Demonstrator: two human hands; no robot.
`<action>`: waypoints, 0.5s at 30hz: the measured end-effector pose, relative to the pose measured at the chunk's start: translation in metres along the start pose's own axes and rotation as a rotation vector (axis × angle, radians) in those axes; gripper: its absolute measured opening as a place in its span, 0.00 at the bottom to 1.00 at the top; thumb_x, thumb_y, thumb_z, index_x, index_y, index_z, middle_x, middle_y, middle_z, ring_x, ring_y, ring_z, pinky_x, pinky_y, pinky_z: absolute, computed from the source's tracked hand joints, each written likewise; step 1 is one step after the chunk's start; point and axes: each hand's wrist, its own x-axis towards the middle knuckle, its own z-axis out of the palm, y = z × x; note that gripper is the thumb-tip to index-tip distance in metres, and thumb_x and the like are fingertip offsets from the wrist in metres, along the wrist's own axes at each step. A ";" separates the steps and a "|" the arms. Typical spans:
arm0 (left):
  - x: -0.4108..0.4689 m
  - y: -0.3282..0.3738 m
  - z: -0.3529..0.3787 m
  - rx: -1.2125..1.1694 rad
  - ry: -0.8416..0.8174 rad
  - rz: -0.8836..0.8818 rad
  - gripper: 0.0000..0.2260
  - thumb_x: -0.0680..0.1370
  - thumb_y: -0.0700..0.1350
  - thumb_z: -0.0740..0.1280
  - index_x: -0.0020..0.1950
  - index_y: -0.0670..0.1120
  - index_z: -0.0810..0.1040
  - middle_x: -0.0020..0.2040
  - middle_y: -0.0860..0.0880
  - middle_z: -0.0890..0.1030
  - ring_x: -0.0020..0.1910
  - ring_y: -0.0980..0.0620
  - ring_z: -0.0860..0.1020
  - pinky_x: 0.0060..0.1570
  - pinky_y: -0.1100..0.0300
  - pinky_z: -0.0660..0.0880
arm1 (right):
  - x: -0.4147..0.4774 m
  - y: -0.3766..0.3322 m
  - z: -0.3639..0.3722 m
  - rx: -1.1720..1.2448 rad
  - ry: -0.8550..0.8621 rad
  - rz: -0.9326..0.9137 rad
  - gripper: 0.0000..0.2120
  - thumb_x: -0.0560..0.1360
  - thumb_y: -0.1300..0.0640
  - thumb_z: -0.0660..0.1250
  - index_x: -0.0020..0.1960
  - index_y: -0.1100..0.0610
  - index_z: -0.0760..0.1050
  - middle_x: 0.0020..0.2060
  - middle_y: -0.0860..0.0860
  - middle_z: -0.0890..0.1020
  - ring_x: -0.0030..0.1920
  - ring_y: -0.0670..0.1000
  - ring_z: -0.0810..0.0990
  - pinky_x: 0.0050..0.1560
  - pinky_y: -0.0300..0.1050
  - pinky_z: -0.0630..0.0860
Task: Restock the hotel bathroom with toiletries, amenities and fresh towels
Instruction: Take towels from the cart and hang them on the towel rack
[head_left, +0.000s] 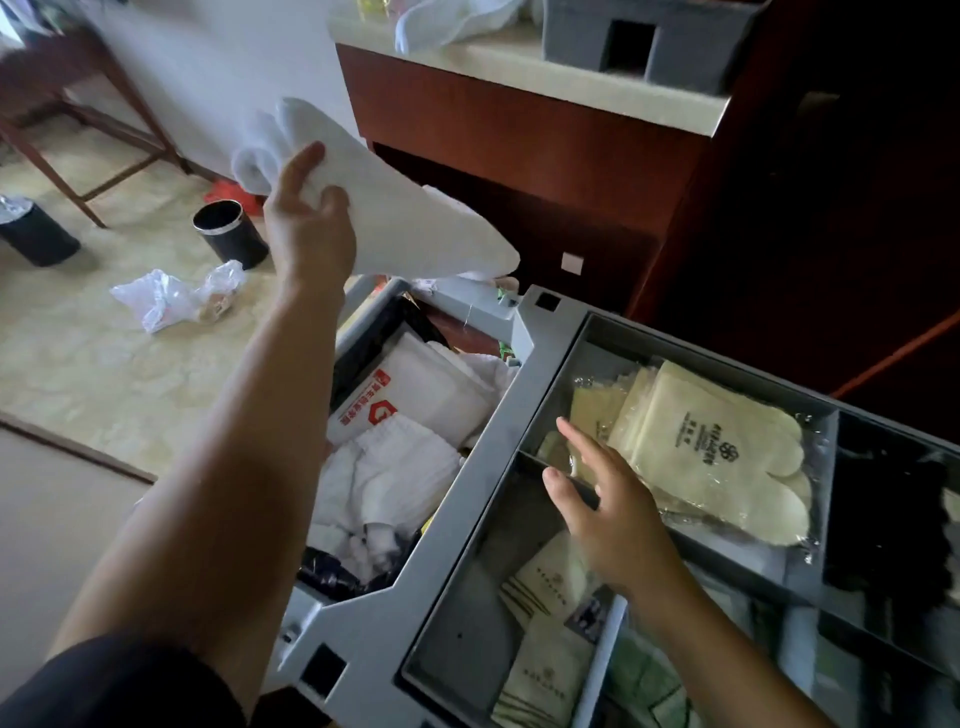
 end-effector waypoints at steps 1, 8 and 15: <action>-0.006 0.011 0.003 -0.033 -0.015 0.034 0.21 0.76 0.38 0.65 0.66 0.54 0.83 0.62 0.53 0.79 0.47 0.67 0.81 0.49 0.70 0.77 | -0.001 -0.002 -0.003 0.029 0.017 0.003 0.24 0.82 0.45 0.65 0.76 0.38 0.67 0.74 0.38 0.70 0.74 0.39 0.67 0.74 0.45 0.68; -0.064 0.071 0.000 -0.343 -0.212 -0.015 0.20 0.76 0.35 0.67 0.64 0.52 0.85 0.57 0.49 0.84 0.45 0.52 0.84 0.50 0.53 0.83 | 0.015 -0.012 -0.035 0.954 -0.033 0.389 0.26 0.81 0.35 0.59 0.70 0.51 0.76 0.67 0.53 0.81 0.67 0.52 0.79 0.69 0.52 0.74; -0.120 0.046 -0.042 -0.460 -0.534 -0.154 0.19 0.81 0.39 0.62 0.68 0.55 0.81 0.63 0.48 0.85 0.55 0.44 0.84 0.50 0.48 0.83 | 0.009 0.023 -0.084 1.586 0.079 0.445 0.38 0.78 0.29 0.55 0.73 0.59 0.70 0.67 0.64 0.79 0.66 0.63 0.80 0.67 0.59 0.75</action>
